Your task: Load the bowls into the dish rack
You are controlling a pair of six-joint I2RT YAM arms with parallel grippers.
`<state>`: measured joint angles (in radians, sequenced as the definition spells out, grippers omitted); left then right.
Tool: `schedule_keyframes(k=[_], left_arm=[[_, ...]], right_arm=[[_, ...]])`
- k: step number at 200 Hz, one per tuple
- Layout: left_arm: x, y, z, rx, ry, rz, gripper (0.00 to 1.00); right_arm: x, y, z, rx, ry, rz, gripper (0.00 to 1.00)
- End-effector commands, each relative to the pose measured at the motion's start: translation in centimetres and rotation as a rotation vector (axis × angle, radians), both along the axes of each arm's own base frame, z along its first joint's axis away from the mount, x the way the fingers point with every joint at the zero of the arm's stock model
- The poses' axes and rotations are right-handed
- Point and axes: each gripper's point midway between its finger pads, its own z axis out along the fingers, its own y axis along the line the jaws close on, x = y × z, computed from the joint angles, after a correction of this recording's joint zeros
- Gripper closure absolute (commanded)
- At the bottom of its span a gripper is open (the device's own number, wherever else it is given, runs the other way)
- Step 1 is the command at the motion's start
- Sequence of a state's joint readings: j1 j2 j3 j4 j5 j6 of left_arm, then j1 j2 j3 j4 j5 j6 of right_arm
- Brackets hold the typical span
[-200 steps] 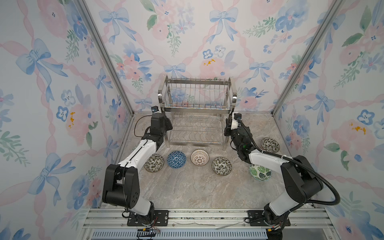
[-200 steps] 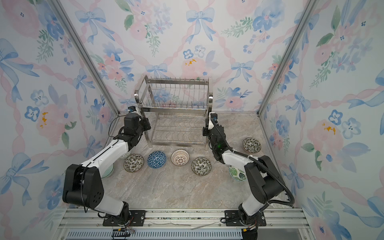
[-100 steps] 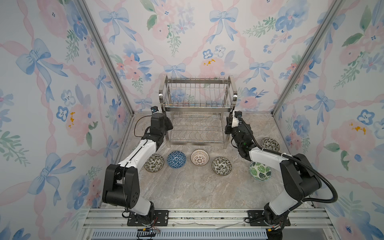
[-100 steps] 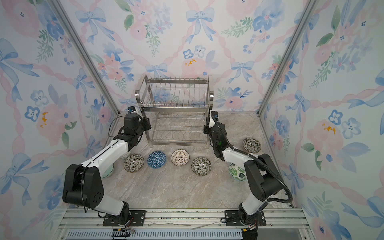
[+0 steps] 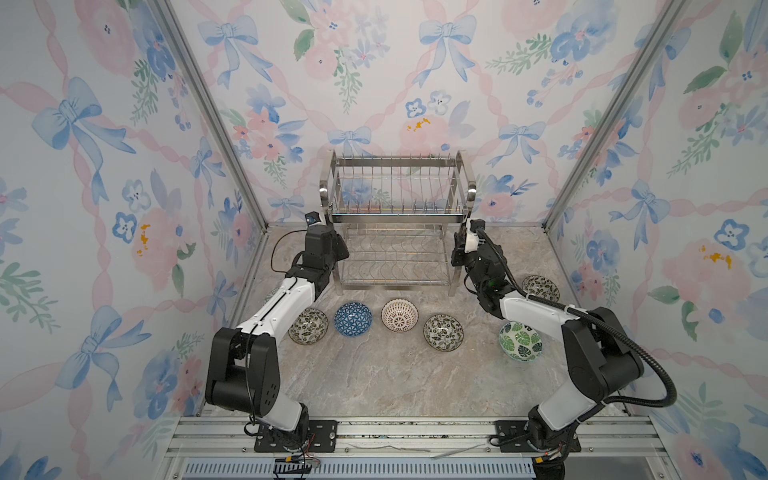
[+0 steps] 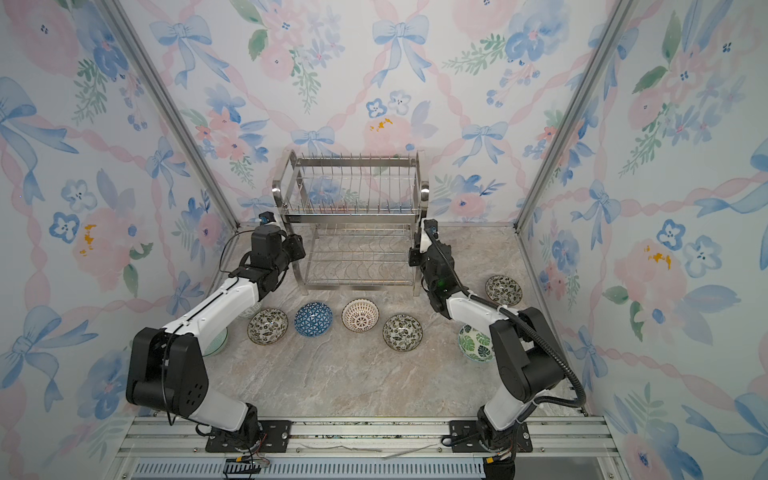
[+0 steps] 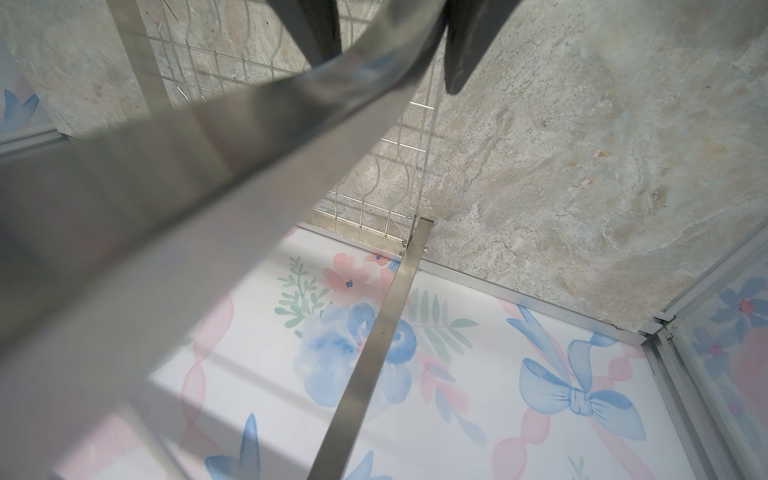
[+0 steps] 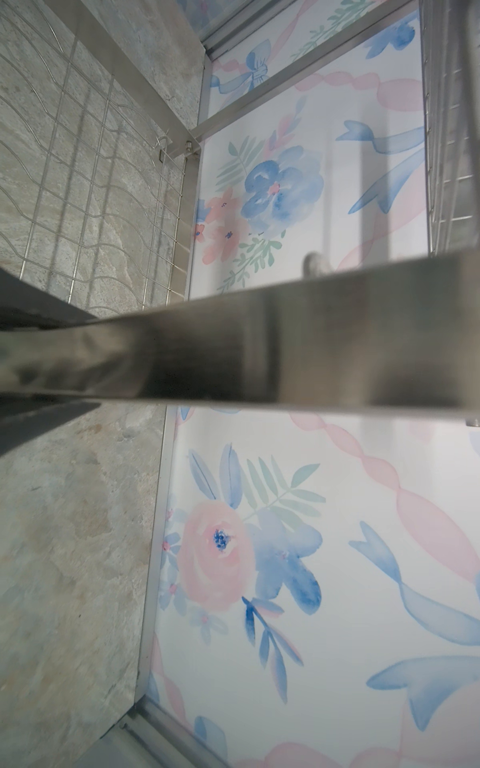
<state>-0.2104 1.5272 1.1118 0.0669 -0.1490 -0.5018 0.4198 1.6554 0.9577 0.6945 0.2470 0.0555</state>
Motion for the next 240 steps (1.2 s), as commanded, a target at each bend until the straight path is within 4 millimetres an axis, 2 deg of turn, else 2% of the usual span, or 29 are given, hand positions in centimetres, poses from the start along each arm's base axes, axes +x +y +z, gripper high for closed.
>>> schedule_keyframes(k=[1, 11, 26, 31, 58, 67, 82, 147, 189, 197, 215, 220, 240], left_arm=[[-0.2, -2.0, -0.2, -0.018, 0.025, -0.07, 0.54], [-0.3, -2.0, -0.2, -0.014, 0.031, -0.072, 0.52], [-0.5, -1.9, -0.2, -0.01, 0.035, -0.07, 0.44], [-0.6, -1.9, -0.2, -0.009, 0.037, -0.068, 0.41], [-1.2, -1.7, -0.1, -0.009, 0.04, -0.067, 0.24], [-1.5, -1.6, -0.2, -0.005, 0.044, -0.065, 0.18], [-1.9, -1.2, -0.1, 0.007, 0.049, -0.053, 0.02], [-4.2, -0.2, 0.0, 0.019, 0.068, -0.041, 0.02], [-5.5, -0.3, 0.1, 0.003, 0.076, -0.059, 0.02], [-5.8, -0.5, 0.2, -0.004, 0.077, -0.07, 0.02], [-6.5, -0.9, 0.2, -0.01, 0.089, -0.091, 0.02], [-6.8, -0.9, 0.1, -0.009, 0.094, -0.096, 0.02], [-7.8, -1.3, 0.0, -0.017, 0.104, -0.121, 0.02]], right_arm=[[-0.1, -0.1, -2.4, -0.02, 0.104, -0.002, 0.93], [-0.2, -0.2, -2.7, -0.018, 0.112, -0.008, 0.93], [-0.4, -0.3, -3.3, -0.018, 0.128, -0.011, 0.9], [-0.7, -0.5, -2.3, -0.008, 0.11, -0.012, 0.89], [-1.2, -1.0, -2.4, -0.007, 0.121, -0.027, 0.81], [-1.3, -1.1, -2.4, -0.004, 0.124, -0.033, 0.79], [-1.5, -1.2, -2.4, 0.001, 0.129, -0.034, 0.76], [-2.5, -2.1, -2.5, 0.002, 0.154, -0.068, 0.39], [-2.6, -2.7, -2.6, -0.013, 0.174, -0.078, 0.3], [-2.8, -2.7, -2.7, -0.016, 0.18, -0.076, 0.23], [-3.2, -2.8, -3.2, -0.021, 0.199, -0.077, 0.0], [-3.4, -2.9, -3.4, -0.021, 0.205, -0.073, 0.03], [-4.2, -2.9, -3.6, -0.021, 0.22, -0.062, 0.04]])
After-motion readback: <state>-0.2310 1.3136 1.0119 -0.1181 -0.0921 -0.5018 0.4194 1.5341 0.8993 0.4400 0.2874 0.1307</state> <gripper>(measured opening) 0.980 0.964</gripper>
